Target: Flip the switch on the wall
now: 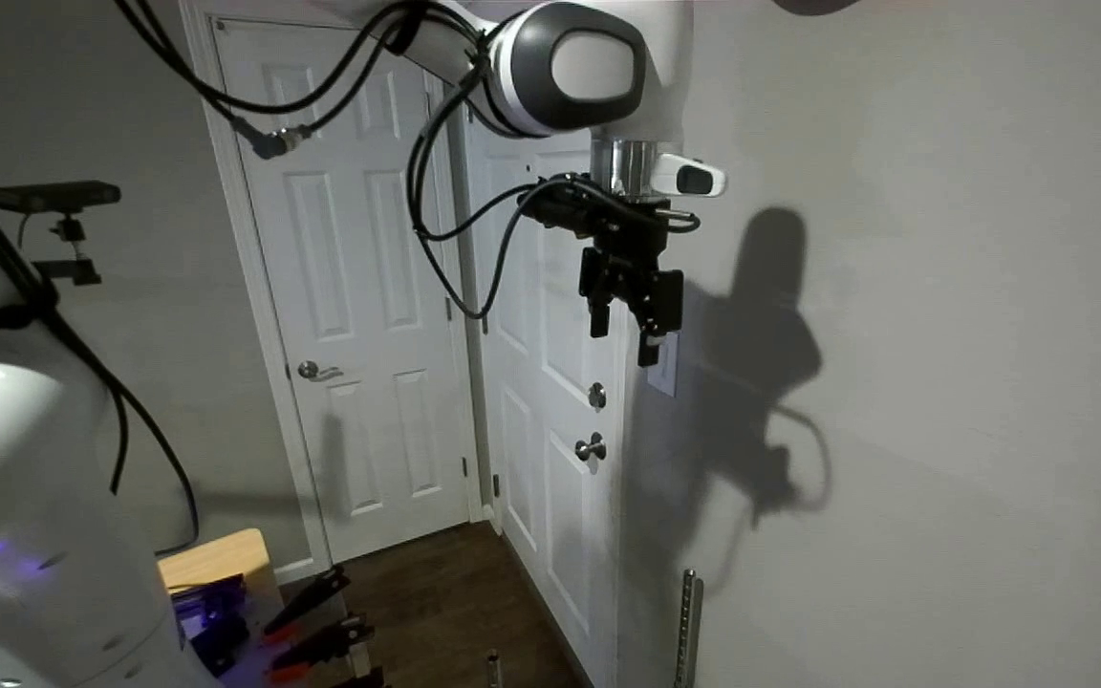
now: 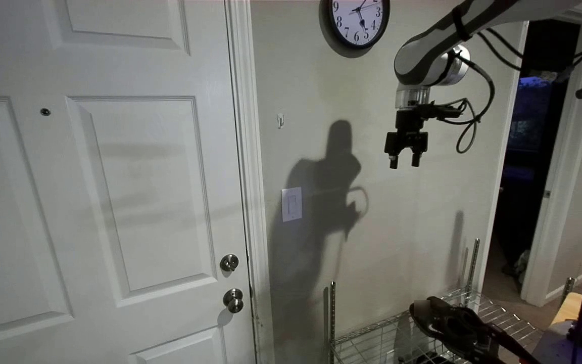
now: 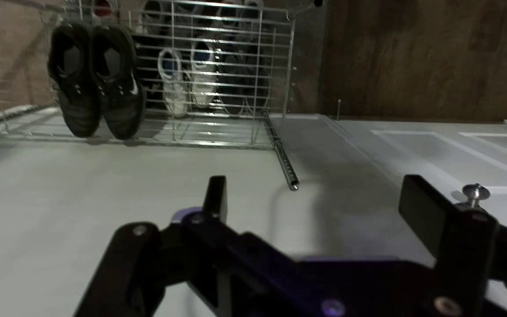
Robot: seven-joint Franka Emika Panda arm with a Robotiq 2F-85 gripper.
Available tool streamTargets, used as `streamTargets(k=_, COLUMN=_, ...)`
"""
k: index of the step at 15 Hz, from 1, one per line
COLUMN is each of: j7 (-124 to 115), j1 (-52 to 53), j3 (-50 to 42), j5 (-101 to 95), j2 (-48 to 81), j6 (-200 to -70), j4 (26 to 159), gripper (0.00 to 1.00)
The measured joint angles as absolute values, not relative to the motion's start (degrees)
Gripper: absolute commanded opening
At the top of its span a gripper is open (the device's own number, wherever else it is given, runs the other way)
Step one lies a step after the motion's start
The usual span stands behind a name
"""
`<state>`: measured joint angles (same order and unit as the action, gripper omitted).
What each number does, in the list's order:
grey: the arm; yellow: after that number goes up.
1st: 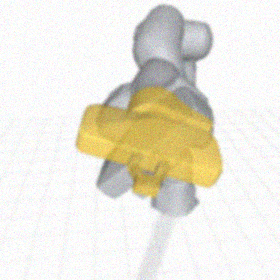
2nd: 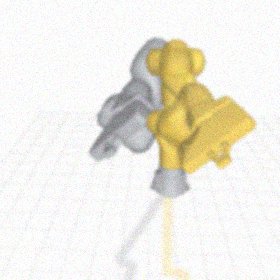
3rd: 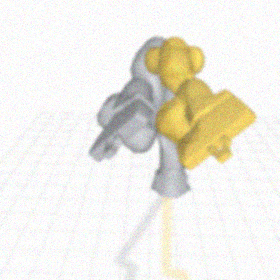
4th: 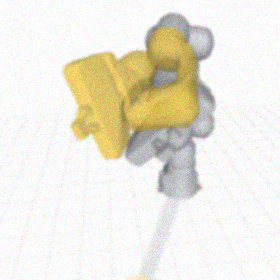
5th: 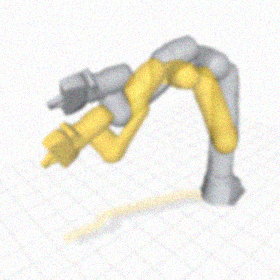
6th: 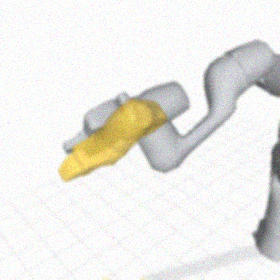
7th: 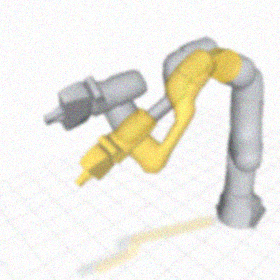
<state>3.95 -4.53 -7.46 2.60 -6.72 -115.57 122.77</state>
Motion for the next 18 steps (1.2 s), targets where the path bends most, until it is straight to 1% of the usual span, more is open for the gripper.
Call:
streamTargets(k=4, j7=3.8, j1=-1.3, j3=-3.6, j5=7.4, j2=-0.5, j6=-124.1, j4=120.2, gripper=1.00)
streamTargets(k=8, j7=3.9, j1=0.5, j3=-0.7, j5=11.8, j2=3.8, j6=-129.7, j4=118.6, gripper=1.00)
streamTargets(k=14, j7=9.2, j1=1.7, j3=3.7, j5=20.7, j2=7.1, j6=-131.0, j4=117.3, gripper=1.00)
streamTargets(k=18, j7=9.3, j1=1.8, j3=3.9, j5=20.8, j2=7.5, j6=-131.0, j4=117.2, gripper=1.00)
